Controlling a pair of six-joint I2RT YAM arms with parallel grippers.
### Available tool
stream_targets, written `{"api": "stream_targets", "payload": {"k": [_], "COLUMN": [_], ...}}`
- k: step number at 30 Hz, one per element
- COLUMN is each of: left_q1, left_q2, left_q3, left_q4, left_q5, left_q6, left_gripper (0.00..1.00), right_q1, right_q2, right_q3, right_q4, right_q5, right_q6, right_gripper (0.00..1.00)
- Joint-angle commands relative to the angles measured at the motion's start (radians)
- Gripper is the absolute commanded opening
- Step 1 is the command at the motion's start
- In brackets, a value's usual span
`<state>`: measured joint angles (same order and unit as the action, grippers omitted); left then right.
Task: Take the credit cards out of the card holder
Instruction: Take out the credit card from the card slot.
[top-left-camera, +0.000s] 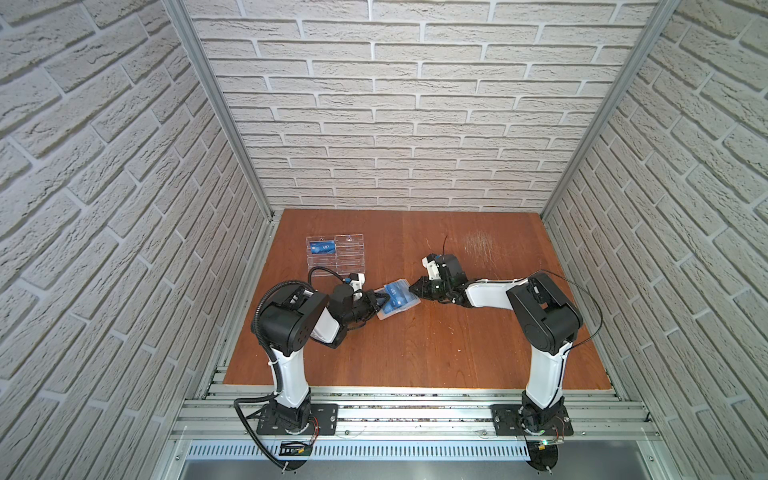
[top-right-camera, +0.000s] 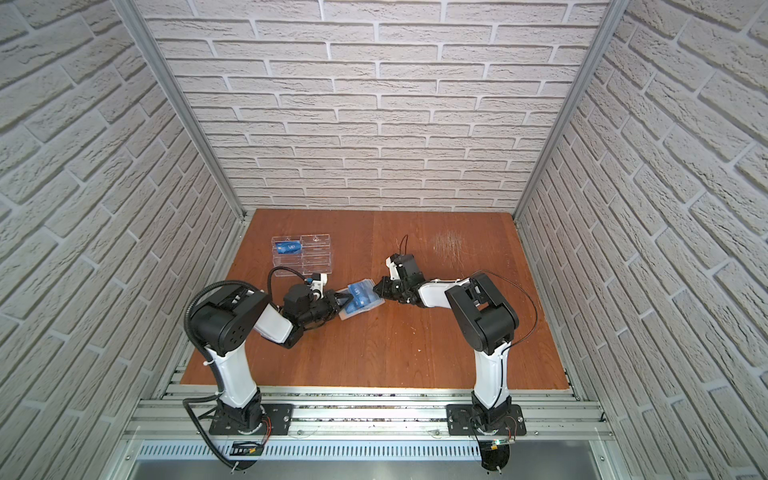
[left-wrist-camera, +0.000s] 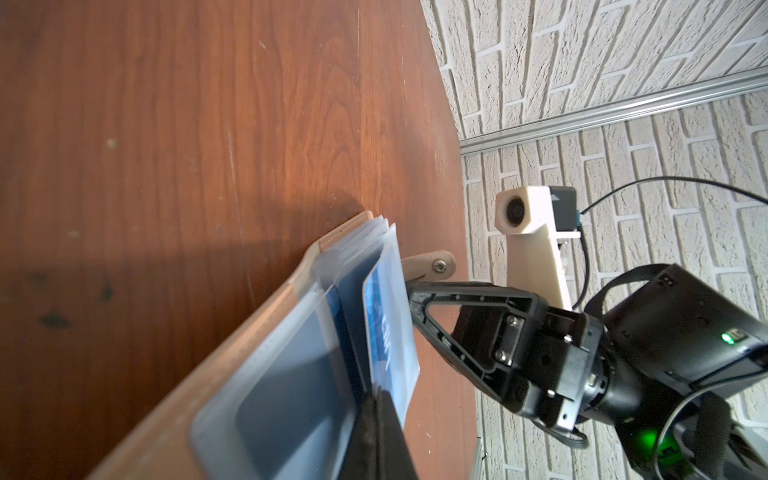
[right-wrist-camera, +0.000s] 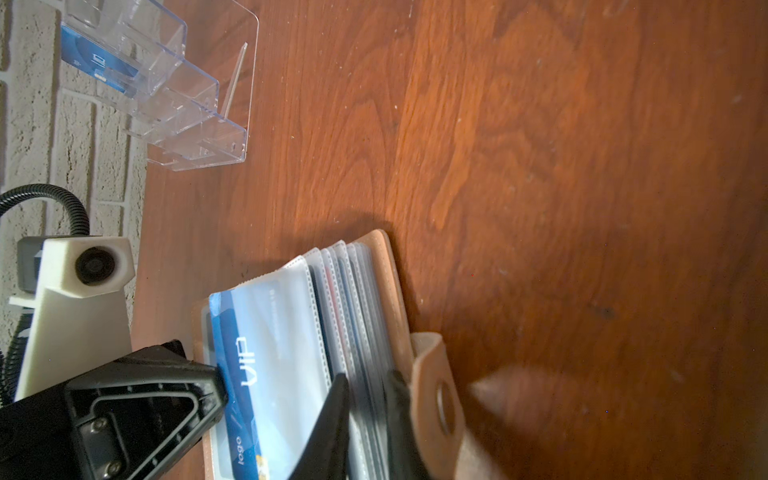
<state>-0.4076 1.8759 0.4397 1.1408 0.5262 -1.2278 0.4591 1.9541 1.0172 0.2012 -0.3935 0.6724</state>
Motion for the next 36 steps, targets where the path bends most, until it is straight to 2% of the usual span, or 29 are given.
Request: {"api": "stream_targets", "payload": {"k": [1,12,25,36], "left_q1": [0.01,0.03,0.038,0.043], "left_q2": [-0.03,-0.147,-0.357,-0.435], "left_q3": [-0.018,-0.024,0.089,0.191], "left_q4": [0.003,-0.163,-0.715,-1.012], "left_q5": [0.014,0.01,-0.056,-0.109], "left_q6": [0.039,0.127,0.355,0.461], "left_gripper": [0.0,0.0,0.0,0.0], "right_q1": [0.023,0.018,0.017,0.014], "right_q2": [0.035,0.031,-0.001,-0.03], "right_q3": [-0.044,-0.046,-0.029,0.004], "right_q4": [-0.205,-0.209,-0.214,-0.246], "right_q5": [0.021,0.013,-0.002,-0.013], "right_q6": [-0.027,-0.038,-0.054,-0.082], "right_gripper": [0.2,0.22,0.28,0.35]}}
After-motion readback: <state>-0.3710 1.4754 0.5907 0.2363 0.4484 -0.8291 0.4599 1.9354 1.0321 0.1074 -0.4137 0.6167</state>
